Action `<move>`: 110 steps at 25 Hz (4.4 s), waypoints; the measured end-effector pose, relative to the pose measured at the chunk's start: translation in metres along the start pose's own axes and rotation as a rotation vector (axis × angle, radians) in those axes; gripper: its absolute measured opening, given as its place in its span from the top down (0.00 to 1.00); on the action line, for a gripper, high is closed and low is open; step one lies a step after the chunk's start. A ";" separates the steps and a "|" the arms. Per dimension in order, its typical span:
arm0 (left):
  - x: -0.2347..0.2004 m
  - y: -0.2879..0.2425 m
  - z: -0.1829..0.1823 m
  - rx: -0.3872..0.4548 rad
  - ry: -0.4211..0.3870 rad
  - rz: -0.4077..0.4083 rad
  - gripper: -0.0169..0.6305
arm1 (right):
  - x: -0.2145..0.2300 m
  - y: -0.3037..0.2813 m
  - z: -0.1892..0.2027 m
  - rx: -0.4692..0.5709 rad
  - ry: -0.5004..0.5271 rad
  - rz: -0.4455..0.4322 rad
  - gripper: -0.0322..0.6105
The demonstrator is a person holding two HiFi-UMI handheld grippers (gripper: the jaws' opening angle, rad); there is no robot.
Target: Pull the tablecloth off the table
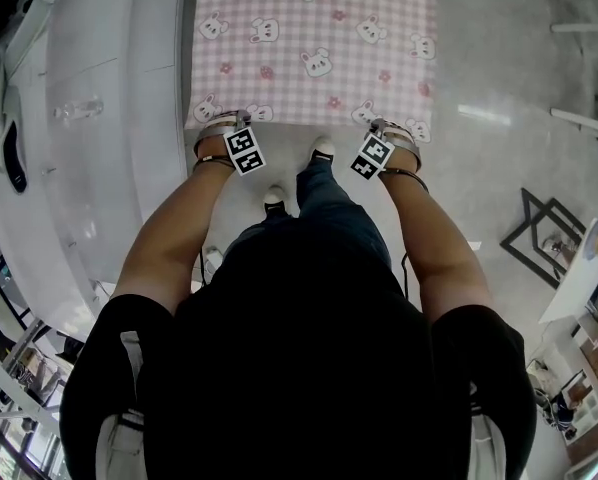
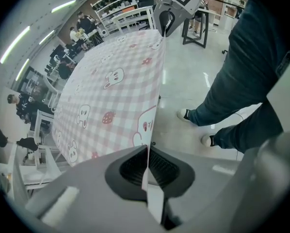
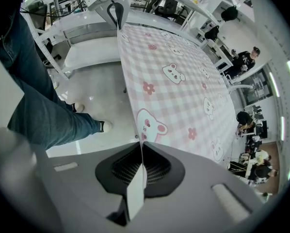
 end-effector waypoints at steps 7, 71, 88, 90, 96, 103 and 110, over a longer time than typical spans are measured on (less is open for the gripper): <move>-0.052 0.003 -0.017 -0.010 -0.001 0.060 0.97 | 0.047 0.000 -0.004 0.000 -0.034 -0.067 0.90; 0.113 0.156 0.122 0.078 -0.043 0.308 0.97 | -0.184 0.177 -0.049 -0.046 -0.281 0.001 0.90; 0.129 0.229 0.138 0.173 0.062 0.288 0.97 | -0.211 0.253 -0.042 0.015 -0.348 0.108 0.90; 0.132 0.238 0.137 0.177 0.072 0.281 0.97 | -0.212 0.259 -0.039 0.029 -0.353 0.118 0.90; 0.139 0.270 0.127 0.181 0.091 0.231 0.97 | -0.222 0.283 -0.024 0.079 -0.336 0.141 0.90; 0.172 0.306 0.113 0.190 0.137 0.188 0.97 | -0.243 0.315 0.008 0.141 -0.308 0.200 0.90; 0.205 0.329 0.109 0.196 0.202 0.164 0.97 | -0.262 0.340 0.030 0.191 -0.270 0.219 0.90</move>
Point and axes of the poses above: the fingertips, and each gripper's own axes: y backward along the fingers, x to its right, z out of its underside, the point moved 9 cm from there along y, backward along the fingers, and after that the axes turned 11 degrees about y, right-handed, at the moved point
